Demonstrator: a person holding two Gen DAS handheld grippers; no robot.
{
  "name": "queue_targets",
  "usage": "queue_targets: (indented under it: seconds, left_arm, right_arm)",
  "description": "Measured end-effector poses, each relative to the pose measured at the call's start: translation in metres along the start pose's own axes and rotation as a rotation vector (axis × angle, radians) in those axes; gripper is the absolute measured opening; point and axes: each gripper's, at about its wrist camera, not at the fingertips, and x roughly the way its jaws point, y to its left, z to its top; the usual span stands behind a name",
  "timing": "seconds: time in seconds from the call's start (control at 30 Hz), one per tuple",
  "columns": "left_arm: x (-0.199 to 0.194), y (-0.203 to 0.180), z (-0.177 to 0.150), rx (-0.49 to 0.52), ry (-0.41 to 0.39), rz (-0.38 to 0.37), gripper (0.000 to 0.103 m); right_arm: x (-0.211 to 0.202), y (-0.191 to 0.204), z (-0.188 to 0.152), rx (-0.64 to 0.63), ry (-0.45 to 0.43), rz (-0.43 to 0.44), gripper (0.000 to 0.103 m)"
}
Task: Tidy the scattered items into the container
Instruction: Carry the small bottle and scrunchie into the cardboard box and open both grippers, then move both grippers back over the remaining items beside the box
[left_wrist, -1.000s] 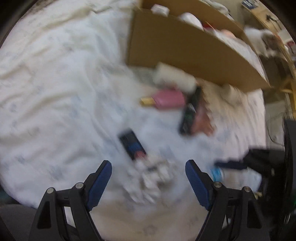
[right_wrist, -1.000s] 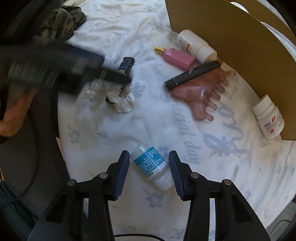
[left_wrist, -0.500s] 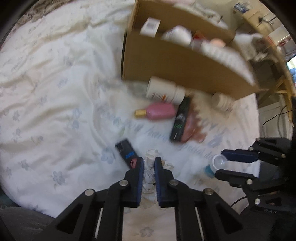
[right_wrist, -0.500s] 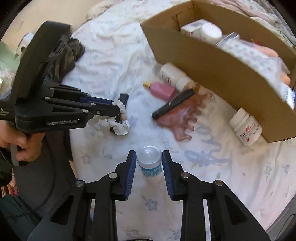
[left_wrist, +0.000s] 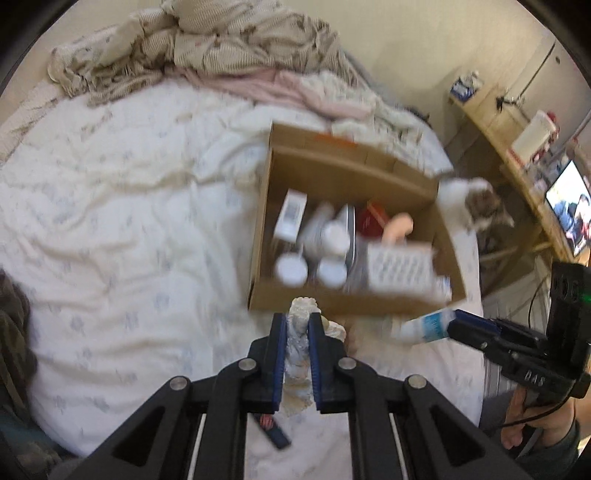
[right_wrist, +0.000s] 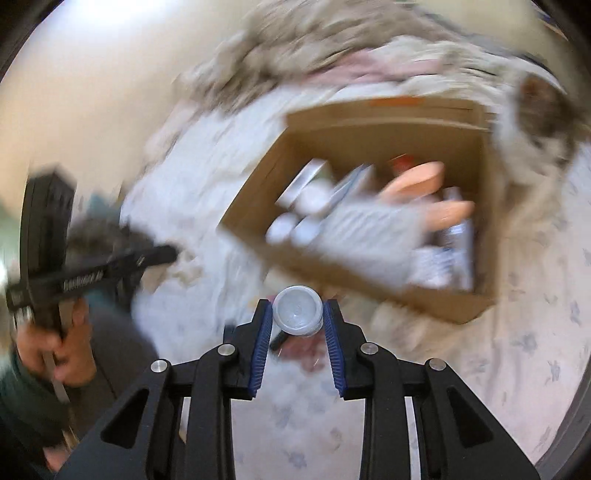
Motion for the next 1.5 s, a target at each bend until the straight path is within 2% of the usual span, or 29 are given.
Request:
queue_targets:
  seconds: [0.1, 0.17, 0.23, 0.3, 0.37, 0.6, 0.63, 0.7, 0.77, 0.83, 1.13, 1.27, 1.4, 1.5]
  left_arm:
    - [0.01, -0.005, 0.014, -0.024, -0.019, -0.018, 0.012]
    - [0.017, -0.01, 0.022, -0.018, -0.021, -0.012, 0.012]
    - [0.024, -0.018, 0.027, 0.009, -0.04, 0.015, 0.012]
    - [0.031, -0.027, 0.03, 0.046, -0.082, 0.056, 0.012]
    - [0.042, -0.034, 0.033, 0.068, -0.092, 0.088, 0.012]
    - [0.082, -0.041, 0.046, 0.084, -0.047, 0.141, 0.014]
    - [0.088, -0.04, 0.046, 0.079, -0.032, 0.148, 0.017]
    - [0.096, -0.038, 0.045, 0.067, 0.002, 0.151, 0.034]
    - [0.099, -0.035, 0.043, 0.053, 0.018, 0.14, 0.063]
    - [0.095, -0.03, 0.04, 0.027, 0.005, 0.128, 0.075]
    - [0.067, -0.015, 0.027, -0.065, -0.02, 0.04, 0.077]
    - [0.048, -0.012, 0.016, -0.058, -0.035, 0.002, 0.077]
    - [0.036, -0.006, -0.003, -0.003, -0.048, 0.087, 0.079]
    - [0.04, 0.006, -0.02, 0.0, -0.022, 0.116, 0.079]
  right_arm:
    - [-0.02, -0.021, 0.013, 0.084, -0.103, -0.028, 0.031]
    - [-0.034, -0.033, 0.023, 0.102, -0.168, -0.109, 0.031]
    - [-0.042, -0.04, 0.029, 0.099, -0.18, -0.166, 0.031]
    - [-0.043, -0.048, 0.036, 0.119, -0.177, -0.17, 0.031]
    - [-0.038, -0.054, 0.041, 0.134, -0.166, -0.185, 0.031]
    - [-0.004, -0.055, 0.036, 0.07, -0.072, -0.307, 0.032]
    - [0.0, -0.056, 0.035, 0.073, -0.057, -0.31, 0.032]
    - [0.004, -0.061, 0.034, 0.105, -0.035, -0.291, 0.036]
    - [0.004, -0.067, 0.033, 0.158, -0.024, -0.261, 0.073]
    - [0.0, -0.07, 0.033, 0.183, -0.049, -0.23, 0.081]
    - [-0.007, -0.068, 0.036, 0.206, -0.08, -0.183, 0.081]
    - [-0.021, -0.063, 0.036, 0.213, -0.146, -0.121, 0.081]
    - [-0.061, -0.057, 0.028, 0.241, -0.291, 0.02, 0.081]
    - [-0.074, -0.054, 0.021, 0.239, -0.317, 0.063, 0.081]
